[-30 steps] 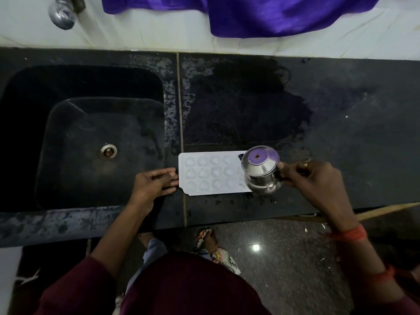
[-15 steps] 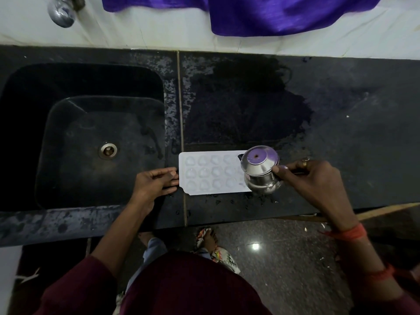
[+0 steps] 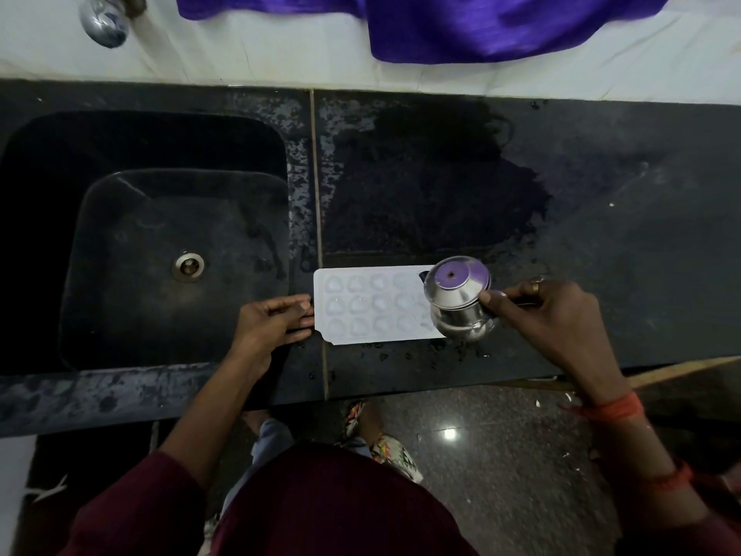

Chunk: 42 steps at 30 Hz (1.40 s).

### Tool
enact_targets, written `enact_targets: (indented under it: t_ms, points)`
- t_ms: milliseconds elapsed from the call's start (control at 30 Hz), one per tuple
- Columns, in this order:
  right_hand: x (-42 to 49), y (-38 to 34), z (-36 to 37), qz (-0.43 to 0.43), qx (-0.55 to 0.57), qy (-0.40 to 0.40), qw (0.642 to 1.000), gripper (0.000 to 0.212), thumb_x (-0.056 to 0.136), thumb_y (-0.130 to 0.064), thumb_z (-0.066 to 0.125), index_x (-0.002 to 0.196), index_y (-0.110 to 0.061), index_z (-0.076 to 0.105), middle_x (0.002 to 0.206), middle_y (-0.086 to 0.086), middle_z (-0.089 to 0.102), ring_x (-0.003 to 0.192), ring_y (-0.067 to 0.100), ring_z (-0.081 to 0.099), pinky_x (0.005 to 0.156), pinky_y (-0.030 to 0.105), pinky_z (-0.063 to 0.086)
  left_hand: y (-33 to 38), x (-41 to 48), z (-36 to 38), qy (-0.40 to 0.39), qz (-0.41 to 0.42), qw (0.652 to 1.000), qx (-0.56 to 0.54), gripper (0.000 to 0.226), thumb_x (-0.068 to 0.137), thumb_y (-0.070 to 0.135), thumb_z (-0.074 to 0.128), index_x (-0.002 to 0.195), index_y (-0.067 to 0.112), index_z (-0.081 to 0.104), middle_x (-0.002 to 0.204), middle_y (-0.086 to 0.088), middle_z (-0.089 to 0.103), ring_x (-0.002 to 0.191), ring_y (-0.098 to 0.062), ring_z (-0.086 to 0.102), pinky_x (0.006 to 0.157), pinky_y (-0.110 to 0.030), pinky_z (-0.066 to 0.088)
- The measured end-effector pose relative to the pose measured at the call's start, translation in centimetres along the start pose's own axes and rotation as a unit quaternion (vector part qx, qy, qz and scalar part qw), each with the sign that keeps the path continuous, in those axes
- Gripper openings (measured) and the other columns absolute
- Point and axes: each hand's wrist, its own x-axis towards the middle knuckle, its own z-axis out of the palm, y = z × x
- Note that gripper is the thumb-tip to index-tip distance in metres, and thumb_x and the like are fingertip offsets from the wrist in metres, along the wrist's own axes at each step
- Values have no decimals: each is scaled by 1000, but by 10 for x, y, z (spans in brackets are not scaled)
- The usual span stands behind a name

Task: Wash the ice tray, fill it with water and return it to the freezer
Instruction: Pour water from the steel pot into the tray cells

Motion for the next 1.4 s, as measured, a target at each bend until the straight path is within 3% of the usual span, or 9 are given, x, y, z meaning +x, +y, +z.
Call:
enact_targets:
  t_ms: [100, 333, 533, 633, 833, 967, 1167, 1400]
  points:
    - [0, -2, 0, 3, 0, 3, 1000, 28, 78, -52, 75, 82, -24, 79, 73, -8, 74, 67, -8, 61, 63, 7, 40, 0, 0, 0, 1, 0, 1000, 0, 16, 94, 7, 66, 108, 3, 71, 95, -12, 75, 71, -11, 74, 67, -24, 62]
    - [-6, -3, -5, 9, 27, 2, 1000, 26, 78, -51, 74, 81, -25, 79, 69, -17, 71, 68, -12, 63, 64, 8, 43, 3, -3, 1, 5, 1, 1000, -10, 16, 93, 5, 66, 109, 2, 70, 91, -12, 74, 66, -9, 73, 67, -23, 61]
    - [-12, 1, -5, 9, 18, -3, 1000, 27, 76, -52, 75, 82, -26, 79, 69, -18, 70, 69, -21, 59, 58, 2, 41, 4, -4, 2, 5, -2, 1000, -10, 17, 92, 4, 67, 108, 2, 70, 85, -8, 75, 65, -10, 72, 65, -22, 61]
    - [-14, 3, -5, 8, 3, -8, 1000, 26, 76, -52, 75, 80, -26, 78, 70, -15, 71, 63, -16, 60, 60, 0, 40, 3, -4, 1, 4, -1, 1000, -9, 17, 92, 4, 67, 108, 2, 70, 84, -8, 75, 65, -10, 73, 64, -22, 61]
    - [-16, 6, -3, 9, -19, -17, 1000, 30, 76, -55, 74, 79, -26, 79, 73, -13, 73, 69, -12, 61, 59, 4, 39, 3, -5, 1, 4, -6, 1000, -12, 15, 92, 3, 66, 106, 3, 70, 75, -1, 76, 64, -8, 73, 63, -22, 61]
    - [-17, 5, -3, 8, -20, -17, 1000, 28, 77, -53, 75, 80, -25, 79, 75, -10, 74, 67, -11, 58, 60, 1, 40, 3, -6, 3, 4, -4, 1000, -11, 14, 93, 3, 65, 106, 3, 70, 85, -9, 74, 63, -7, 72, 64, -23, 60]
    - [-18, 4, -5, -2, -27, -12, 1000, 27, 78, -49, 75, 80, -23, 79, 71, -10, 71, 66, -13, 56, 61, 1, 39, 3, -6, 2, 9, -4, 1000, -14, 12, 93, 4, 67, 104, 4, 71, 74, -2, 75, 62, -8, 71, 63, -22, 61]
    - [-19, 2, -7, -9, -32, -11, 999, 25, 78, -49, 76, 80, -24, 80, 68, -14, 68, 65, -15, 54, 62, -2, 37, 2, -6, 2, 10, -1, 1000, -19, 12, 92, 4, 67, 104, 4, 71, 79, -5, 75, 63, -8, 72, 69, -26, 60]
